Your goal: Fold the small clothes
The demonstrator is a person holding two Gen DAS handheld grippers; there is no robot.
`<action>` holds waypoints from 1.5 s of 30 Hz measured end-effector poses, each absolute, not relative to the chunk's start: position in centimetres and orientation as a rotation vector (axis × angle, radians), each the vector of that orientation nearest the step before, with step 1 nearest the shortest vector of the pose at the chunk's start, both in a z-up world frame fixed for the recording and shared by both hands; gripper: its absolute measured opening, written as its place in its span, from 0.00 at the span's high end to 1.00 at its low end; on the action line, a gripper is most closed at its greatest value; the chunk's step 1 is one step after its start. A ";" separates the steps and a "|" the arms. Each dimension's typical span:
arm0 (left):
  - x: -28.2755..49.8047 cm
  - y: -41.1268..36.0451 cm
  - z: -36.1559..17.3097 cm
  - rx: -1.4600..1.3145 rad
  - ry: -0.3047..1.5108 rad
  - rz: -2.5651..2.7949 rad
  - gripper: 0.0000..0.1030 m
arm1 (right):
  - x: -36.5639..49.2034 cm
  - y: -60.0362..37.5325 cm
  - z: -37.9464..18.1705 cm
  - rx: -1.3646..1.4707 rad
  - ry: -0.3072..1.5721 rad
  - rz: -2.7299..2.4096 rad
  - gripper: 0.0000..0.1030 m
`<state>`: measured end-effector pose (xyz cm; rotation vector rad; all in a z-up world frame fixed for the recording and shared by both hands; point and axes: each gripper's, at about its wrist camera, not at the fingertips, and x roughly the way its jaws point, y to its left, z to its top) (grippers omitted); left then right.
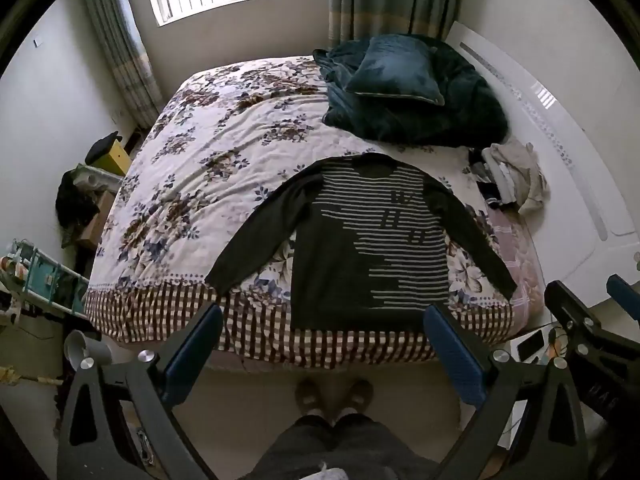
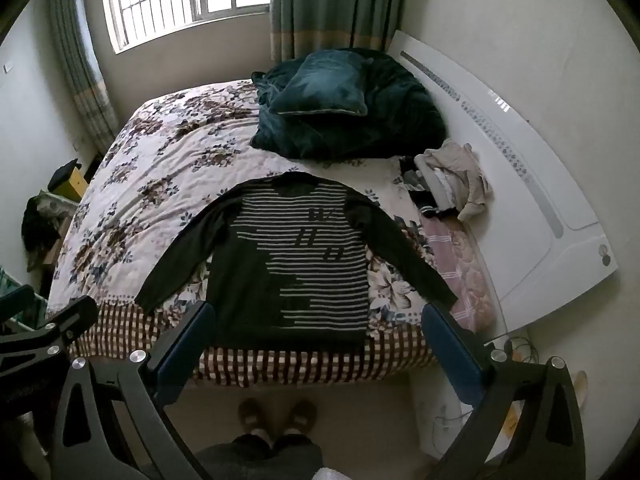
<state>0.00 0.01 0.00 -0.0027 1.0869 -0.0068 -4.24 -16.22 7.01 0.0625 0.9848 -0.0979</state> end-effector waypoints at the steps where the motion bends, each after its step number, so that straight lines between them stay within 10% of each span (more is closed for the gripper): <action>1: 0.0 0.0 0.0 -0.003 1.085 -0.006 0.00 | -4.2 -16.1 7.0 0.050 0.993 -0.108 0.00; 45: 0.2 0.6 0.1 0.000 1.073 0.000 0.00 | -3.6 -15.7 7.9 0.031 0.984 -0.112 0.00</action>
